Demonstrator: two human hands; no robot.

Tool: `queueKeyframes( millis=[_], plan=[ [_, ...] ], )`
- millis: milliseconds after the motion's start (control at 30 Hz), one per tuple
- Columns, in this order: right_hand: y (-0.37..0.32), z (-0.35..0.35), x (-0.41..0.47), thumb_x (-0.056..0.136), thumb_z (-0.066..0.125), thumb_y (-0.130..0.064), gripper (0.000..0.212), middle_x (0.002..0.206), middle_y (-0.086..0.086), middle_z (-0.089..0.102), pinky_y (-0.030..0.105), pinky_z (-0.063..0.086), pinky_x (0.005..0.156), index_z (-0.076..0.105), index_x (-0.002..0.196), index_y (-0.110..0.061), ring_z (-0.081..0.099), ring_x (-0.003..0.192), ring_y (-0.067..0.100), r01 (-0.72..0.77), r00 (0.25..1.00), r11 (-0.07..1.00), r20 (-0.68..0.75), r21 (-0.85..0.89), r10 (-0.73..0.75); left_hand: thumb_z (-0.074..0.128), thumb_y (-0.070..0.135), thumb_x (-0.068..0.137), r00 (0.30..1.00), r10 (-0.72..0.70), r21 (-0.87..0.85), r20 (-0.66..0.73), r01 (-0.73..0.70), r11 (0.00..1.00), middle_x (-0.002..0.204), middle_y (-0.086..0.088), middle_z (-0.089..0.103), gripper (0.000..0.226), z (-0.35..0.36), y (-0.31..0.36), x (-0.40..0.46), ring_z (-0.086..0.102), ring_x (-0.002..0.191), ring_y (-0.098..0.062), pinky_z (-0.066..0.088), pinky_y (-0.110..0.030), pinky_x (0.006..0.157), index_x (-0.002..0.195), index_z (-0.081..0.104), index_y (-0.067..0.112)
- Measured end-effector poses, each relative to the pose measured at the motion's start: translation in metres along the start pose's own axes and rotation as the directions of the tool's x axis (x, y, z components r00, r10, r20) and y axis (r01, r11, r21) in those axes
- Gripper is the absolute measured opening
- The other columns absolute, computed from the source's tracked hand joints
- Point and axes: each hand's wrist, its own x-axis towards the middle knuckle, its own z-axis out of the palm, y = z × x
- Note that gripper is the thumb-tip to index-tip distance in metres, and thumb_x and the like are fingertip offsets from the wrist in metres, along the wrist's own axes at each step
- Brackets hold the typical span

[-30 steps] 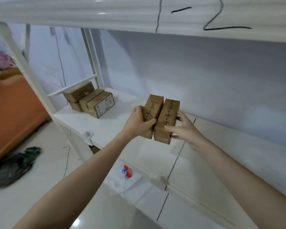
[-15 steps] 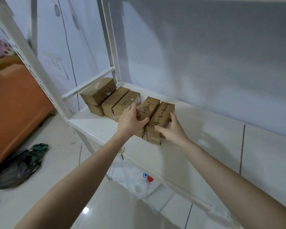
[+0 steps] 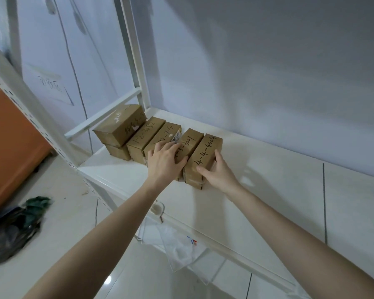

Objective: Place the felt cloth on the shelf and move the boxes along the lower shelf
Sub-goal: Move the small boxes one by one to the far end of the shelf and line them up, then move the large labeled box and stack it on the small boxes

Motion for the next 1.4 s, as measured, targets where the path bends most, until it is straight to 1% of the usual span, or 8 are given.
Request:
queueKeyframes(
  millis=[100,167,300,467,600,767,1100,1400],
  plan=[
    [-0.001,0.005,0.004,0.084,0.064,-0.034,0.088,0.154,-0.003,0.031,0.031,0.031,0.111,0.008,0.151,-0.02,0.035,0.138,0.014,0.001,0.999,1.0,0.032,-0.001,-0.001,0.044,0.05,0.093,1.0,0.002,0.004,-0.001,-0.002,1.0,0.152,0.003,0.037,0.049,0.001,-0.003,0.002,0.025,0.141,-0.02,0.024,-0.041,0.109,0.134,0.052,0.025],
    [-0.003,0.006,0.005,0.086,0.062,-0.033,0.088,0.153,-0.006,0.033,0.026,0.031,0.108,0.005,0.152,-0.021,0.036,0.138,0.014,-0.015,0.999,1.0,0.051,-0.006,0.015,0.037,0.047,0.097,1.0,-0.03,-0.061,-0.007,0.029,0.998,0.154,0.003,0.034,0.044,0.0,-0.002,0.001,0.021,0.144,-0.019,0.019,-0.041,0.112,0.131,0.054,0.027],
    [-0.003,0.006,0.006,0.087,0.061,-0.033,0.09,0.155,-0.005,0.032,0.029,0.029,0.112,-0.001,0.152,-0.022,0.034,0.139,0.013,-0.029,0.997,1.0,0.067,0.004,0.029,0.031,0.039,0.099,0.999,-0.036,-0.149,0.018,0.038,0.988,0.156,0.002,0.03,0.039,0.0,-0.004,0.001,0.017,0.146,-0.02,0.012,-0.041,0.115,0.128,0.056,0.031],
    [-0.002,0.001,0.003,0.088,0.061,-0.035,0.09,0.158,-0.005,0.02,0.028,0.024,0.111,-0.001,0.152,-0.023,0.025,0.143,0.014,-0.037,0.998,0.999,0.056,-0.003,0.037,0.028,0.038,0.1,0.999,-0.025,-0.151,0.044,0.032,0.988,0.156,0.0,0.027,0.044,-0.003,-0.003,0.001,0.009,0.148,-0.023,0.001,-0.051,0.118,0.138,0.046,0.028],
    [-0.004,-0.008,-0.002,0.084,0.063,-0.041,0.094,0.159,-0.005,0.019,0.031,0.025,0.113,-0.001,0.152,-0.029,0.025,0.144,0.014,-0.023,0.999,1.0,0.042,-0.005,0.023,0.029,0.04,0.099,0.999,-0.014,-0.165,0.041,0.02,0.986,0.158,-0.001,0.023,0.047,-0.012,0.004,-0.001,0.005,0.149,-0.021,-0.002,-0.05,0.118,0.144,0.039,0.026],
    [-0.007,-0.04,-0.02,0.084,0.062,-0.045,0.092,0.16,-0.005,0.012,0.029,0.027,0.109,0.002,0.152,-0.028,0.024,0.144,0.016,-0.025,0.999,0.999,-0.028,-0.035,0.024,0.033,0.041,0.099,0.999,0.025,-0.201,0.039,-0.016,0.979,0.159,-0.001,0.019,0.049,-0.022,0.029,-0.006,0.004,0.149,-0.021,-0.001,-0.048,0.118,0.145,0.035,0.025],
    [0.003,-0.151,-0.075,0.083,0.063,-0.043,0.088,0.158,-0.001,0.018,0.033,0.028,0.113,0.011,0.152,-0.024,0.029,0.142,0.017,0.049,0.979,0.988,-0.189,-0.149,-0.077,0.042,0.048,0.094,0.984,0.18,-0.19,0.004,-0.176,0.966,0.161,-0.003,0.011,0.065,-0.041,0.129,-0.029,0.001,0.149,-0.022,0.002,-0.043,0.119,0.15,0.024,0.022],
    [0.054,-0.302,-0.16,0.082,0.064,-0.044,0.09,0.155,0.004,0.023,0.034,0.029,0.111,0.01,0.152,-0.024,0.03,0.141,0.022,0.041,0.951,0.965,-0.285,-0.258,-0.117,0.05,0.052,0.09,0.966,0.257,-0.268,0.006,-0.246,0.932,0.161,-0.002,0.012,0.073,-0.036,0.293,-0.083,0.003,0.149,-0.022,0.005,-0.044,0.119,0.15,0.022,0.022]
  ],
)
